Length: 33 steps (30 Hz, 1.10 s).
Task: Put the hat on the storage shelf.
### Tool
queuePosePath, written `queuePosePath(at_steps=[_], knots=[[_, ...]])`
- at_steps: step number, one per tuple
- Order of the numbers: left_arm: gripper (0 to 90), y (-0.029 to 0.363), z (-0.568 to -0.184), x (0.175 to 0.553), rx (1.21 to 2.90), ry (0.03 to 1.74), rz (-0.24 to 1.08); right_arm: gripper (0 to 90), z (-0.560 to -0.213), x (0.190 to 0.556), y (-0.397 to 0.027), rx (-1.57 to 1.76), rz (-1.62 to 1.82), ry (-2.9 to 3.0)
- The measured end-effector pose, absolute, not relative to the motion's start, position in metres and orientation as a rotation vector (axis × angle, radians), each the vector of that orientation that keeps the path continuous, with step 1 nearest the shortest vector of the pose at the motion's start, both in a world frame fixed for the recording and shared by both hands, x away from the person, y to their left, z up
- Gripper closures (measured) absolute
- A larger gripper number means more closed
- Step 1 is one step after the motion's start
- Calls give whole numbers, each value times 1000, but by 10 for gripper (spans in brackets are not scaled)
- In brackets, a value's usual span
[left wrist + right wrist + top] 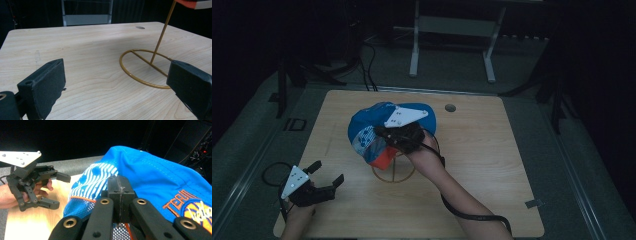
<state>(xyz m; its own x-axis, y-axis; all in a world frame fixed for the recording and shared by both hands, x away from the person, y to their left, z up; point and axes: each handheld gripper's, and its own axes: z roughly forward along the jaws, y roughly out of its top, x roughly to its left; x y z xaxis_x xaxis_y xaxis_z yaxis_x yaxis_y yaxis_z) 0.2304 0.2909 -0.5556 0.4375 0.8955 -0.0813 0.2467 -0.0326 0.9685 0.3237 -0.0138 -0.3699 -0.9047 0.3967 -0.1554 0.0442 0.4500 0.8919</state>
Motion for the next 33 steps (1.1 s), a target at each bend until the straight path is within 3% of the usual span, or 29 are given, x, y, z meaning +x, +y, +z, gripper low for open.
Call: queuePosePath(at_steps=[9,15,29,33], knots=[[27,293,-557,231,1541,1051,699,894,-369,311,-41,379,1523,2336],[27,292,-558,231,1549,1051,691,793,-370,311,-61,420,1593,2314],[27,292,-560,232,1553,1056,682,759,-385,302,-91,457,1602,2320],[28,293,-561,232,1553,1057,686,668,-396,298,-102,480,1566,2314]])
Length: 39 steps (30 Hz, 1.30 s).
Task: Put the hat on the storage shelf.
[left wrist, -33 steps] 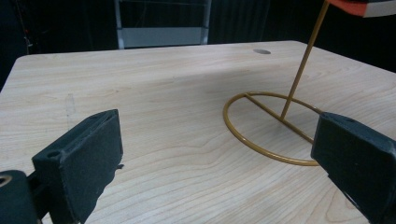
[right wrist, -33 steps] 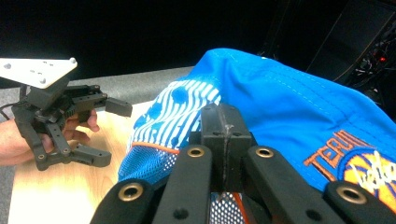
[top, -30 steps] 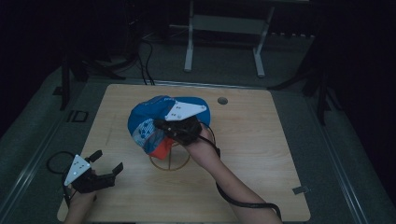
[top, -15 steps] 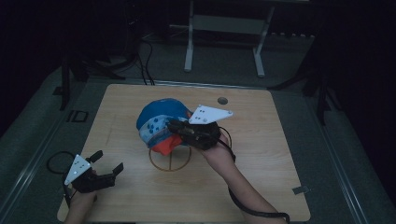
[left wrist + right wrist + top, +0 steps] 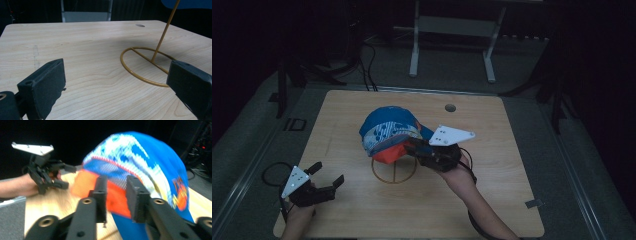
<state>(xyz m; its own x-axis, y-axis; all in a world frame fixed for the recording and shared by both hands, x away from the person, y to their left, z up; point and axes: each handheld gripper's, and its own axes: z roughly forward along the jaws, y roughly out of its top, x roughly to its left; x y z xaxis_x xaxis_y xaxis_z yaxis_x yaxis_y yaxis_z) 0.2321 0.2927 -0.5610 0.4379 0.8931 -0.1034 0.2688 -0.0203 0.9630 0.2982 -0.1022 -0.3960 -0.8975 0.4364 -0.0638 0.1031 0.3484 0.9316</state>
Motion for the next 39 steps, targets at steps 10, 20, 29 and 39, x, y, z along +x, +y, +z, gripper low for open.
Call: queuePosePath(at_steps=[10,20,29,39], knots=[[28,289,-563,234,1576,1045,680,287,-422,304,-147,629,1547,2269],[28,287,-566,235,1590,1039,674,123,-456,303,-174,618,1552,2334],[28,286,-567,235,1601,1029,674,130,-490,303,-193,627,1540,2381],[28,284,-568,235,1609,1029,674,132,-521,307,-219,704,1506,2403]])
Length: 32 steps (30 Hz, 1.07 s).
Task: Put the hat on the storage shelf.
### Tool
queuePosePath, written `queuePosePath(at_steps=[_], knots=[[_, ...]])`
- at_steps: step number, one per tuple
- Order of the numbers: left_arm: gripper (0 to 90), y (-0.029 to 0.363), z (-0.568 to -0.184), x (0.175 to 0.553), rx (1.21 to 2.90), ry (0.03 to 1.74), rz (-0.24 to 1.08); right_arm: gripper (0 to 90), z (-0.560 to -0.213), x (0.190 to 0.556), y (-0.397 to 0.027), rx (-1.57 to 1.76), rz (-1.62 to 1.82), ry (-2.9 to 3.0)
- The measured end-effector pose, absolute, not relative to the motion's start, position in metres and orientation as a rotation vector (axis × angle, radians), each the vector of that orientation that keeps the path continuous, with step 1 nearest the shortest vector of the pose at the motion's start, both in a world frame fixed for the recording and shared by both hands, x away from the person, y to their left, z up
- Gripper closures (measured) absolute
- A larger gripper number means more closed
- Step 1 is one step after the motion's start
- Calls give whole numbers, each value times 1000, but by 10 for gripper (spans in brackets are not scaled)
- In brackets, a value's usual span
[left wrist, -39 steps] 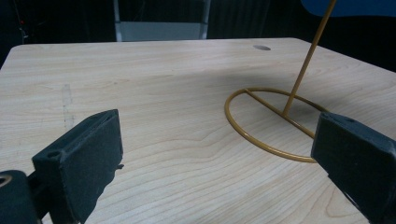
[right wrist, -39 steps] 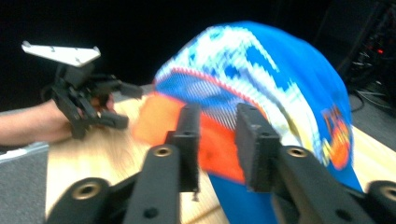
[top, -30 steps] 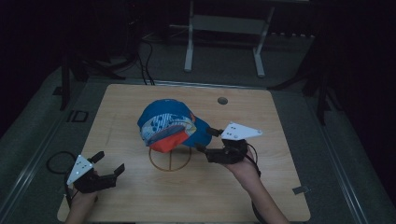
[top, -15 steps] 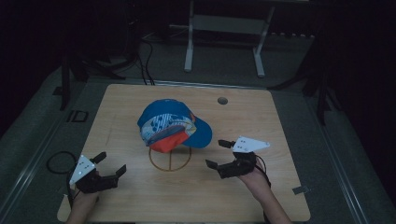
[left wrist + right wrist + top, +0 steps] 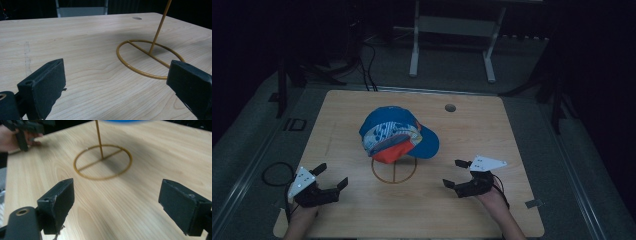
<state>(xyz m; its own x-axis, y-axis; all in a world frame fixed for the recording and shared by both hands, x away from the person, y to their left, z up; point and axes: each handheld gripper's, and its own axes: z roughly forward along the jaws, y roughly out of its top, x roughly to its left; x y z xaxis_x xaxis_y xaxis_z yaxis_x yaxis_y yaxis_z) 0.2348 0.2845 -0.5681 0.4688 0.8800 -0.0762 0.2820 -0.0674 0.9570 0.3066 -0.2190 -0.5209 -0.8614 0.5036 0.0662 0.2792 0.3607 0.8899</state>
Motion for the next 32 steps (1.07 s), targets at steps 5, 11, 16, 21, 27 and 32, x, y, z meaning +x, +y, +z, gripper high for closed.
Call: queuePosePath(at_steps=[5,11,16,21,27,32], knots=[[27,284,-569,235,1608,1030,675,134,-536,307,-233,731,1509,2398],[27,284,-569,235,1619,1028,682,136,-551,312,-248,745,1494,2401],[27,284,-569,235,1619,1027,678,136,-561,318,-258,762,1469,2421],[27,283,-570,234,1626,1020,675,136,-564,318,-263,744,1449,2436],[27,283,-570,234,1631,1015,675,136,-566,317,-267,726,1459,2440],[27,283,-570,234,1631,1016,673,136,-566,318,-269,737,1459,2433]])
